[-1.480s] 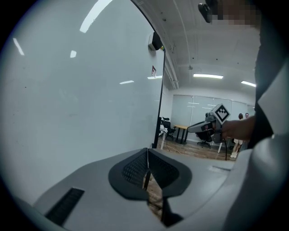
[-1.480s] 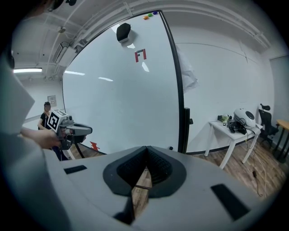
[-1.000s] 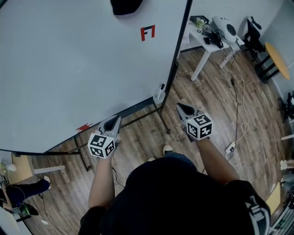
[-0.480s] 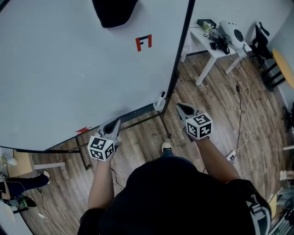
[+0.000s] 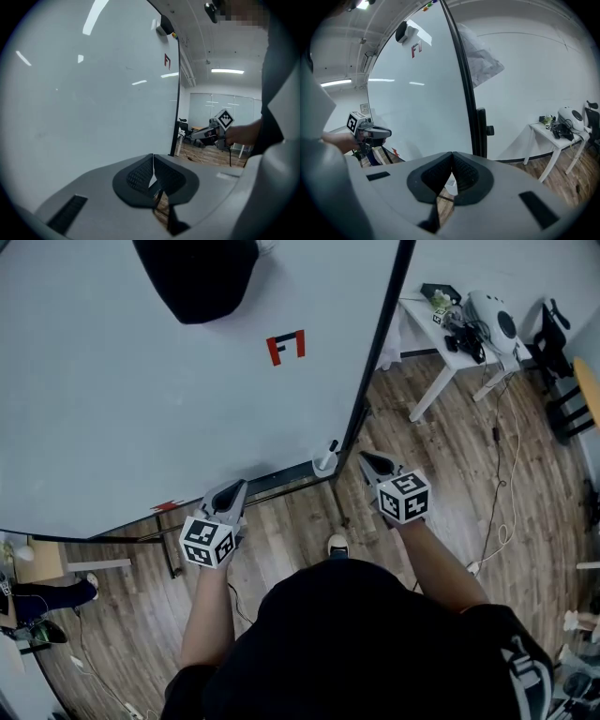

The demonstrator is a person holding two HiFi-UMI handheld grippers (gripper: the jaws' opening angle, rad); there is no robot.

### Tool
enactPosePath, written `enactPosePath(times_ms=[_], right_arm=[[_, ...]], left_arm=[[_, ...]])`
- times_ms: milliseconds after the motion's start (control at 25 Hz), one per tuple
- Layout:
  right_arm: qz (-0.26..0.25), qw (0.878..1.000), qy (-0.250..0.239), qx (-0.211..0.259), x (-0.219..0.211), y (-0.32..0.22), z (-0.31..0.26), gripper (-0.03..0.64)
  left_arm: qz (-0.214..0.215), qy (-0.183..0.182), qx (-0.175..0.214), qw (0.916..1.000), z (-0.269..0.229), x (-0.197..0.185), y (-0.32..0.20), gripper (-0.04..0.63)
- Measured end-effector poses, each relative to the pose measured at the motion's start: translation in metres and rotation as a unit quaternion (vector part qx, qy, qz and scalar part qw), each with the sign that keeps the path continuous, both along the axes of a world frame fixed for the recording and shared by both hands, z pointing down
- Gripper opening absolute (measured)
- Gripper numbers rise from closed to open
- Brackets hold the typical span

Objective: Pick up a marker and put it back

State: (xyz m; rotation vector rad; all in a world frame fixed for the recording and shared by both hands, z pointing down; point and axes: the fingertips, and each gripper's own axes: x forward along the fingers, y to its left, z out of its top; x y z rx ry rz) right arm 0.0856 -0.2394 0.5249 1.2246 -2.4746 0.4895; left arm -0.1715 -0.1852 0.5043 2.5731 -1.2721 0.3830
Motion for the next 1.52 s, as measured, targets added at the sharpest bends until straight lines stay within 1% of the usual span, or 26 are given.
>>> enactPosePath(times_ms=[360,560,760,1120,1320,1520], right_arm=[[-0.019,1.000,-0.003,-0.013,0.003,-0.023,0.016,-0.003],[-0.033,0.999,-0.002,-0.033,-0.001,-0.032,0.035,-0.002],[-0.039,0.997,-0.006,-0.063,-0.005,-0.042,0.061,0.038],[-0.032,0.995,-0.017,-0.094,-0.018,-0.058,0.097,0.074],[-0.025,0.994,-0.015,-0.110,-0.024,-0.063,0.115,0.081],[-0.013,0.992,-0.023,-0.121,-0.030,-0.067,0.129,0.084]], left_arm=[[-0.013,0.002,-0.007,0.9999,0.006,0.011,-0.016,0.014],[-0.018,0.003,-0.014,0.9997,0.011,0.012,-0.022,0.014],[-0.024,0.003,-0.022,0.9995,0.020,0.010,-0.028,0.014],[-0.022,0.001,-0.040,0.9990,0.035,0.009,-0.031,0.014],[-0.022,0.002,-0.050,0.9985,0.042,0.004,-0.031,0.014],[-0.019,-0.001,-0.056,0.9983,0.045,-0.001,-0.033,0.014]])
